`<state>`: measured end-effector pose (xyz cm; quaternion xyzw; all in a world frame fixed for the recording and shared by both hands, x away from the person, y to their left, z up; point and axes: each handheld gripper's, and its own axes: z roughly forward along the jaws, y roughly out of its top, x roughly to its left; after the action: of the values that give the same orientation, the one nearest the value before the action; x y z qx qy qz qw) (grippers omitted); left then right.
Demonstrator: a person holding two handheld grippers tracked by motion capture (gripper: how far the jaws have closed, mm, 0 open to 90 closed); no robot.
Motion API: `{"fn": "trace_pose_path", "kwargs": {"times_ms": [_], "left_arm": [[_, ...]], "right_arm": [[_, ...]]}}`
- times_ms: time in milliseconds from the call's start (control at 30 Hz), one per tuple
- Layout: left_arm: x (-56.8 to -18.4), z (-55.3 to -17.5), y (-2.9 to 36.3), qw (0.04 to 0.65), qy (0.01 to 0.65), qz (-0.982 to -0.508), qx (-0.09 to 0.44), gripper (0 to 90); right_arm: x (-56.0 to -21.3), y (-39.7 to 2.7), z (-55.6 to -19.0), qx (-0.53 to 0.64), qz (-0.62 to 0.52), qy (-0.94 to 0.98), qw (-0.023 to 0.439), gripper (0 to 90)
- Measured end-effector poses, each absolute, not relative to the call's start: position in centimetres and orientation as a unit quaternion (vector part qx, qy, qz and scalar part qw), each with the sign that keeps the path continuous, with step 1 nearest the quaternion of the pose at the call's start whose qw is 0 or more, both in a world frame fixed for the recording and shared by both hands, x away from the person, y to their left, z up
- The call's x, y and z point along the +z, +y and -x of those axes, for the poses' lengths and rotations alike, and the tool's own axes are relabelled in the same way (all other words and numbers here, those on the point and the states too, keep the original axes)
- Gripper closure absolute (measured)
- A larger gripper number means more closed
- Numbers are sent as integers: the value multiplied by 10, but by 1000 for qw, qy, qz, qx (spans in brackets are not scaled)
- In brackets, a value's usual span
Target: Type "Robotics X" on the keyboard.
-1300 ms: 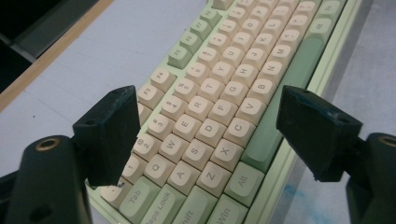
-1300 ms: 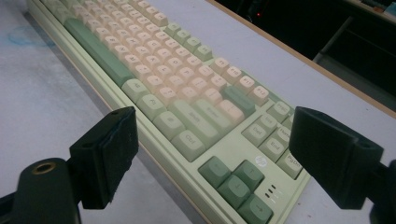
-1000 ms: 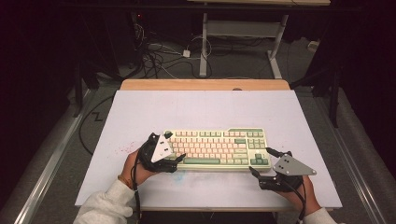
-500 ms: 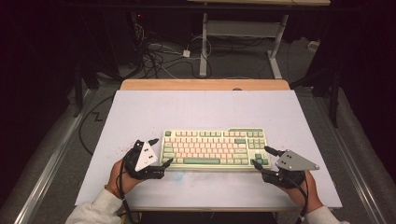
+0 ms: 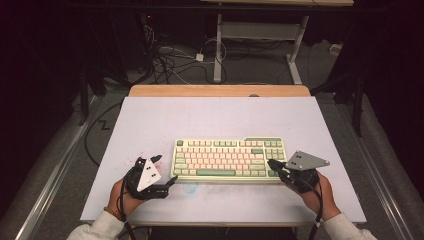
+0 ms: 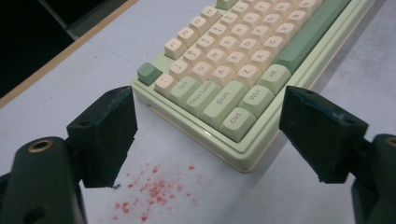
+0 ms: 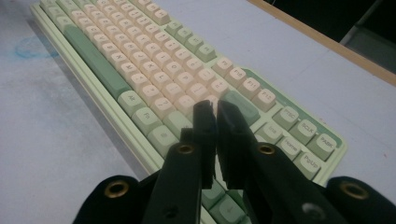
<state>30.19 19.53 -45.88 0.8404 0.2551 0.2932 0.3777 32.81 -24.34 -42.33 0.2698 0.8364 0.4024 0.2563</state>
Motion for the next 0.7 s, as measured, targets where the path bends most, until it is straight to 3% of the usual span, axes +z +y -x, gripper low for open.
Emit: {"fn": "trace_pose_path", "kwargs": {"times_ms": [700], "left_arm": [[-465,-294,204,370,264,-848,272,186]], "right_arm": [[-444,-213,-362,350,-266,873,212,900]]}}
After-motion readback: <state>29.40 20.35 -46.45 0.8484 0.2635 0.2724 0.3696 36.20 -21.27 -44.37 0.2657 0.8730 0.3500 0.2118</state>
